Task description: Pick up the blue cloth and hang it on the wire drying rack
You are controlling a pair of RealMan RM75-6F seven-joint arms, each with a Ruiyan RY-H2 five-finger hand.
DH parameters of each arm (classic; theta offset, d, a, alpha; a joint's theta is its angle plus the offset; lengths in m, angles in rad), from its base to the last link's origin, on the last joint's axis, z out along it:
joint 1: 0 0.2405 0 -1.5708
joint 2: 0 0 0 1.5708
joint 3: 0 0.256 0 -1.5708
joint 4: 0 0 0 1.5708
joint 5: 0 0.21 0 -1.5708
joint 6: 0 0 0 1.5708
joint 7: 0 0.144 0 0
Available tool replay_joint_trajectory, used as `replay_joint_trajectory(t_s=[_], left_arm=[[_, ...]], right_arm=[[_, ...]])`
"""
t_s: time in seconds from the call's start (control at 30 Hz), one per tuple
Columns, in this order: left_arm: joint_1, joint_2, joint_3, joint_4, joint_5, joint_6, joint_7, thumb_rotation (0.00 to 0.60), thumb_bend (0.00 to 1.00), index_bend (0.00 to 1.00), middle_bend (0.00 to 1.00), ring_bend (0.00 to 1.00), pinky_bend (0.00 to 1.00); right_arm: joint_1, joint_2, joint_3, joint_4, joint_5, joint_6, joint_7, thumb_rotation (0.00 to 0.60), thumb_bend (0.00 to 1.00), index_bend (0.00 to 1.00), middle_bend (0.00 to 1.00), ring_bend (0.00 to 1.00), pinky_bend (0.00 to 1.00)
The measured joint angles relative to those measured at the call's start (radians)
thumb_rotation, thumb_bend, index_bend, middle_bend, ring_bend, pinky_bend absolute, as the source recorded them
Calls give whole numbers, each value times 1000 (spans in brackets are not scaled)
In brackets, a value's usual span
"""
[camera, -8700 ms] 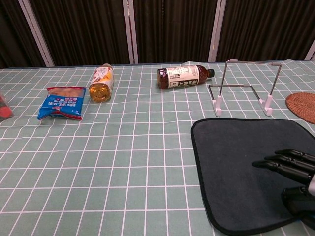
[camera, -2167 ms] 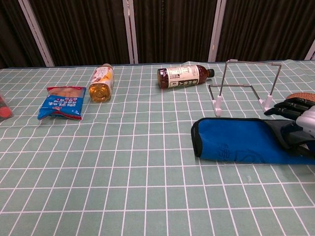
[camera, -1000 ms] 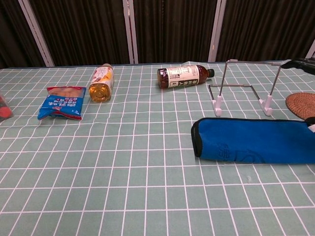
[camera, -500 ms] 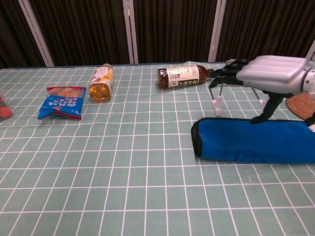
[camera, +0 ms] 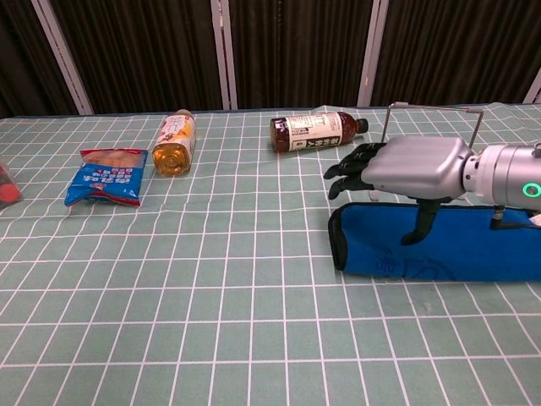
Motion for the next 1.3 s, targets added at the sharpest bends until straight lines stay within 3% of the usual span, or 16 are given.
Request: replay_joint_trajectory(t_s=[1.3], left_arm=[[-10, -6, 0, 10, -9, -9, 0, 600, 0, 0, 0, 0, 0]], right_arm=[[68, -88, -55, 23, 3, -37, -131, 600, 71, 266, 0, 0, 0]])
